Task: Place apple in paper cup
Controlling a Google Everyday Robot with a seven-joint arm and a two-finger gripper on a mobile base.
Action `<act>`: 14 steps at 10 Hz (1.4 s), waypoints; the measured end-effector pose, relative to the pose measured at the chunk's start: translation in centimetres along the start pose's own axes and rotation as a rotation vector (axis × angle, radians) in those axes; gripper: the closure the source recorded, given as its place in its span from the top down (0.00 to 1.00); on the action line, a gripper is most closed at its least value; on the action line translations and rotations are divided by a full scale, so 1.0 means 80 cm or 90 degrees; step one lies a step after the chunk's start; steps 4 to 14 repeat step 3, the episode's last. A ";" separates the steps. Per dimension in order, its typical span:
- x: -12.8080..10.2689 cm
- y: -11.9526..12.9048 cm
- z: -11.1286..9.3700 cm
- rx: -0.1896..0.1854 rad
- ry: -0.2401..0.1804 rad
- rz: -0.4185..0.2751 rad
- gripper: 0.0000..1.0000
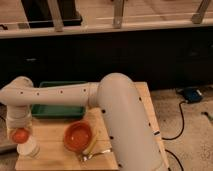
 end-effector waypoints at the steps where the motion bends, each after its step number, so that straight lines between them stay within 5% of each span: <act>1: 0.000 0.000 0.000 0.001 -0.001 -0.001 0.49; 14: 0.000 0.000 0.000 0.001 -0.003 -0.003 0.49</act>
